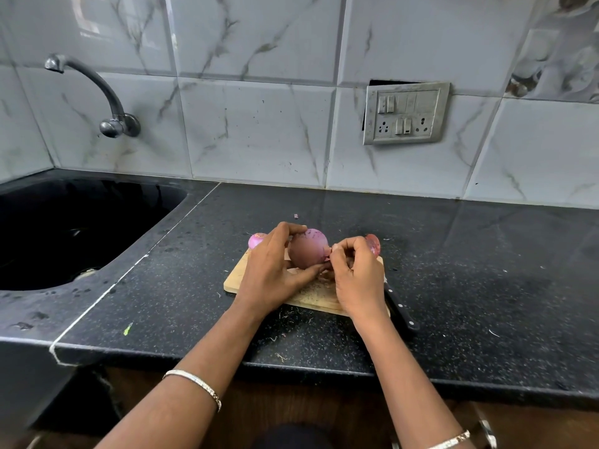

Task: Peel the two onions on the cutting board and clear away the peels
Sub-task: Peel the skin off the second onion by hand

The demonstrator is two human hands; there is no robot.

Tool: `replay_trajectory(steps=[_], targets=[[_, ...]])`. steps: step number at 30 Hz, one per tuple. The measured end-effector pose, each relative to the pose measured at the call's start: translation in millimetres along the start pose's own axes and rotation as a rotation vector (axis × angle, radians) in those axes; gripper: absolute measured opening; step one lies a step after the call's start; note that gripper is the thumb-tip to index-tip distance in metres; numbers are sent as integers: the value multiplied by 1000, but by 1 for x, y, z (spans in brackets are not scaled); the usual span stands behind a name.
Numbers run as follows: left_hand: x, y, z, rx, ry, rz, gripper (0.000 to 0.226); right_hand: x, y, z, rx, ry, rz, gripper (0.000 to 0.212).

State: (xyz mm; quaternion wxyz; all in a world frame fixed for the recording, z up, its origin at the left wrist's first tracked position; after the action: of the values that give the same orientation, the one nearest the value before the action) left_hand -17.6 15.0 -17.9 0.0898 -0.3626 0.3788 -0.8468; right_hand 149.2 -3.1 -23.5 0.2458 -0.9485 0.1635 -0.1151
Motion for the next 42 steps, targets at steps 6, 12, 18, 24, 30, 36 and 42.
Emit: replay_trajectory(steps=[6,12,18,24,30,36,42], targets=[[-3,-1,-3,-3,20,-9,66,5,0,12,-84,-143,61,6],[0,0,-5,23,-1,24,59,2,4,-3,-47,-145,17,24],[-3,0,-5,23,43,-15,66,4,1,2,-14,-61,46,9],[-6,2,-4,6,52,-51,67,9,2,-2,-17,-86,93,8],[-5,2,-1,37,71,-75,69,14,1,6,-58,-190,153,8],[0,2,-7,108,154,-35,62,25,4,-3,-34,-169,240,7],[1,2,-17,193,224,-18,49,26,5,-3,-9,-81,238,9]])
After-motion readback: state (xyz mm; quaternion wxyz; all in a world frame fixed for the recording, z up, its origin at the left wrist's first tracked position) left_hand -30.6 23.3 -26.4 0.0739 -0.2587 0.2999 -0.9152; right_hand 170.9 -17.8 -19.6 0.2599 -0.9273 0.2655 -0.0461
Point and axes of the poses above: each hand's wrist, its own y-axis away from the middle knuckle, its own x-axis out of the back of the hand, z = x × y, the point moved 8 cm from there along -y, towards the middle knuckle, and after that the axes turned 11 degrees about -y, right-handed, at the moved point
